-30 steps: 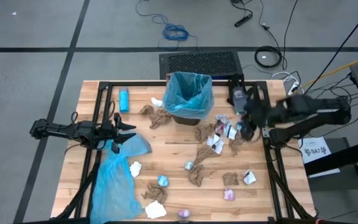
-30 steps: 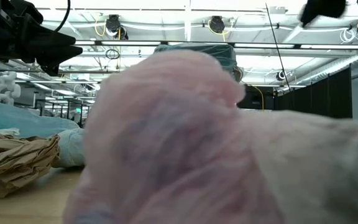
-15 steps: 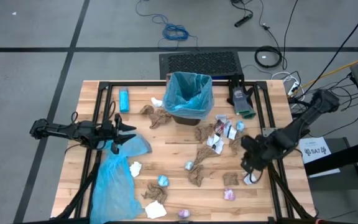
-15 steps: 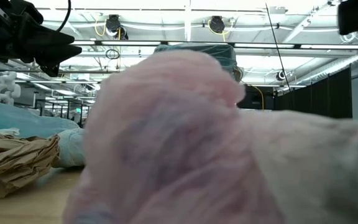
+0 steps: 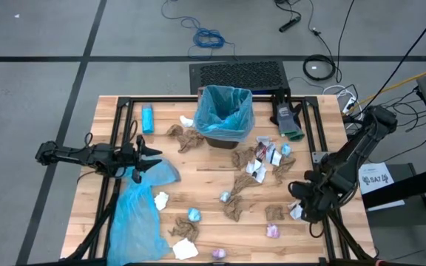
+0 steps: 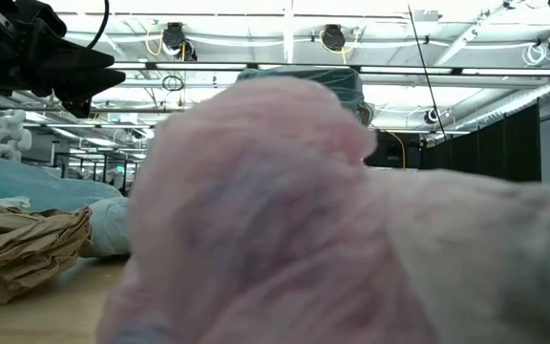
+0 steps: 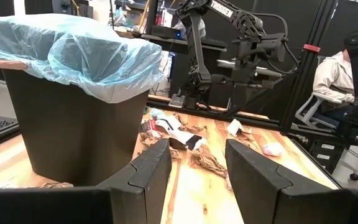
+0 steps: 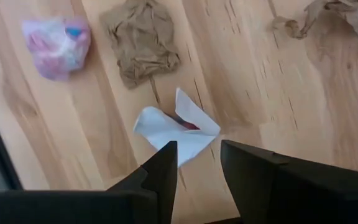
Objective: Place trash/remove bag and relplace
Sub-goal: Put the white paper into the trash bin
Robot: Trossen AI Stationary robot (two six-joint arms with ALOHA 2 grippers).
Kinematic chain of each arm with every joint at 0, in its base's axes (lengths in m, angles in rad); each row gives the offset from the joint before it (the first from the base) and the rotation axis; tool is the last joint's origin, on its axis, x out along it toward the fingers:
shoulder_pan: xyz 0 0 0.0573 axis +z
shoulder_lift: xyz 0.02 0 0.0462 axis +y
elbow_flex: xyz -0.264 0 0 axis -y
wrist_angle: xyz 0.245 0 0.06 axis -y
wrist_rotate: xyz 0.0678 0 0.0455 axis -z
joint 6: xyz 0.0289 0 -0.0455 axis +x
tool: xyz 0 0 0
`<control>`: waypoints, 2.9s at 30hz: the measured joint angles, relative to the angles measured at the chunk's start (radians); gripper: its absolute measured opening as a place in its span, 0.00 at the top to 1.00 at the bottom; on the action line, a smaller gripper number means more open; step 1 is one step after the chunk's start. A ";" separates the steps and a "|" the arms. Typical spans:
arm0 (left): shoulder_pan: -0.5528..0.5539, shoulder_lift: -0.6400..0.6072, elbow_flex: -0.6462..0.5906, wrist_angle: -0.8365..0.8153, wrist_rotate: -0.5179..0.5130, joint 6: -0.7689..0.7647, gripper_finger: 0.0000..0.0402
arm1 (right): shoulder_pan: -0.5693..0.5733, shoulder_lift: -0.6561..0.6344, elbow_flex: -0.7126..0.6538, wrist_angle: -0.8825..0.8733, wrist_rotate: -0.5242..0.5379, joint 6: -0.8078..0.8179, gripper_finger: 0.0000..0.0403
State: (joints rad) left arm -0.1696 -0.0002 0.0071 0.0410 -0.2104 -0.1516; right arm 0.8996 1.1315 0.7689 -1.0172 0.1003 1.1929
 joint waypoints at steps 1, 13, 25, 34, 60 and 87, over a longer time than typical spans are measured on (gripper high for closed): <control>0.000 0.000 0.000 0.000 0.000 0.000 0.61 | 0.002 0.009 0.000 0.000 0.001 -0.014 0.72; 0.000 0.000 0.000 0.000 -0.003 0.033 0.61 | 0.006 0.139 0.000 0.082 0.003 -0.239 0.72; 0.000 0.000 0.000 0.003 -0.018 0.026 0.61 | 0.005 0.283 0.000 0.128 0.004 -0.425 0.72; 0.000 0.000 0.000 0.003 -0.027 0.026 0.61 | 0.005 0.355 0.001 0.207 -0.056 -0.423 0.93; 0.000 0.000 0.000 0.003 -0.027 0.027 0.61 | -0.125 0.308 0.442 -0.386 0.136 -0.267 1.00; 0.000 0.000 0.000 0.003 -0.026 0.026 0.61 | -0.923 0.311 0.794 0.298 0.251 -0.992 1.00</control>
State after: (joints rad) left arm -0.1698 -0.0002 0.0071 0.0444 -0.2367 -0.1261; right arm -0.0237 1.4422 1.5627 -0.7196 0.3516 0.2012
